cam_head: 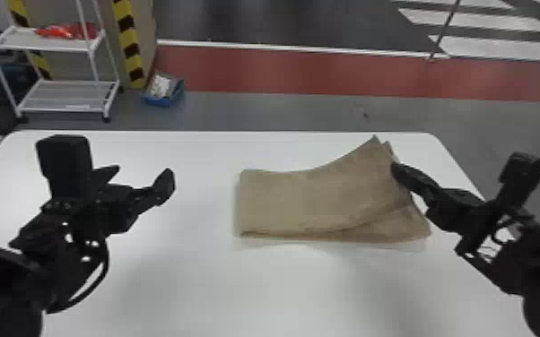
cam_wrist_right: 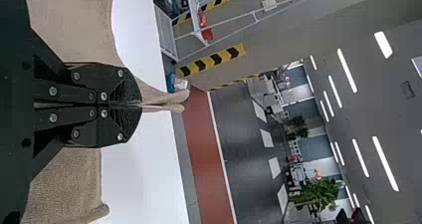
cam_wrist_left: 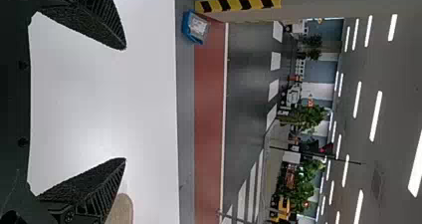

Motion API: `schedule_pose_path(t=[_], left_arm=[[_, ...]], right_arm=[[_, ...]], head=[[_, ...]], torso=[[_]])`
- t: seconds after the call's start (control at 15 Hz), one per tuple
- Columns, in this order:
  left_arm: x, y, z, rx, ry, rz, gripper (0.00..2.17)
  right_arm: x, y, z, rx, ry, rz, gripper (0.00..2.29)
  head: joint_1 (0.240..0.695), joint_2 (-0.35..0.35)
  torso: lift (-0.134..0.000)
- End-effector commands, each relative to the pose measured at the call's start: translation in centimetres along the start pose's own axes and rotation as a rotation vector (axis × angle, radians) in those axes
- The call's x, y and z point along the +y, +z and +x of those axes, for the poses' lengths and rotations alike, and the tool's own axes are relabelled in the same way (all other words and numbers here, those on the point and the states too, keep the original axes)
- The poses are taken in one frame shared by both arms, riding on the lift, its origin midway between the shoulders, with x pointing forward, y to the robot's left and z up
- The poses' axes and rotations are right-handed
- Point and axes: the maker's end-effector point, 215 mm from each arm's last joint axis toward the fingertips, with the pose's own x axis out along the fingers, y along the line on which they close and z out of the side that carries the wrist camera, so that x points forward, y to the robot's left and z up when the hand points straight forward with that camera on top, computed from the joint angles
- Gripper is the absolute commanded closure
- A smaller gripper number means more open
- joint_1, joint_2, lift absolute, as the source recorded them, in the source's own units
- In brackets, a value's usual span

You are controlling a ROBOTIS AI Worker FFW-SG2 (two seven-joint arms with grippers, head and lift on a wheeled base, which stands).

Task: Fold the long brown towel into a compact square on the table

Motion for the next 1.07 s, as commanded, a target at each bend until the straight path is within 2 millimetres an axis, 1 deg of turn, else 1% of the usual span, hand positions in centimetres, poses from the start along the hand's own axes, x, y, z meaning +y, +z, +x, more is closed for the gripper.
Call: schedule_pose_path(t=[0.0,0.07,0.2,0.27,0.33,0.4,0.6,0.67,0.8,0.87,0.93,1.0], left_arm=[[-0.3,0.0,0.0,0.001,-0.005,-0.001,0.09],[-0.6,-0.2,0.1,0.004,-0.012,0.000,0.09],[-0.7,-0.6,0.0,0.010,-0.013,0.003,0.09],[-0.6,-0.7,-0.1,0.011,-0.012,0.003,0.09],[-0.5,-0.9,-0.2,0.014,-0.010,0.004,0.09],[-0.3,-1.0,-0.3,0.016,-0.006,0.004,0.09],[-0.2,-1.1,-0.4,0.018,-0.005,0.005,0.09],[-0.3,-1.2,-0.6,0.023,-0.007,0.006,0.10],[-0.5,-1.3,-0.7,0.026,-0.011,0.006,0.10],[-0.5,-1.4,-0.7,0.027,-0.011,0.006,0.10],[-0.6,-1.5,-0.7,0.030,-0.012,0.005,0.10],[-0.7,-1.6,-0.7,0.031,-0.014,0.005,0.10]], right_arm=[[-1.4,-1.2,-0.7,0.050,-0.026,-0.006,1.13],[-1.9,-3.2,-0.4,0.086,-0.040,-0.002,1.14],[-3.0,-5.9,0.2,0.118,-0.061,0.014,1.14],[-3.3,-6.3,0.3,0.126,-0.067,0.017,1.14],[-3.1,-6.1,0.4,0.121,-0.064,0.017,1.14],[-2.7,-5.4,0.2,0.109,-0.056,0.018,1.14],[-1.0,-1.4,-1.4,0.038,-0.033,-0.008,1.14],[-1.2,-0.6,-1.8,0.036,-0.039,-0.019,1.14],[-2.5,0.4,-2.6,0.034,-0.052,-0.012,1.14],[-3.2,0.2,-2.7,0.042,-0.065,-0.017,1.14],[-4.3,-1.3,-2.7,0.069,-0.086,-0.012,1.14],[-4.8,-2.6,-2.5,0.093,-0.097,-0.006,1.14]], head=[[0.695,-0.137],[0.695,-0.149],[0.695,-0.159],[0.695,-0.162],[0.695,-0.164],[0.695,-0.165],[0.695,-0.159],[0.695,-0.157],[0.695,-0.162],[0.695,-0.168],[0.695,-0.174],[0.695,-0.180]], torso=[[-0.128],[-0.128],[-0.128],[-0.128],[-0.128],[-0.128],[-0.128],[-0.128],[-0.128],[-0.128],[-0.128],[-0.128]])
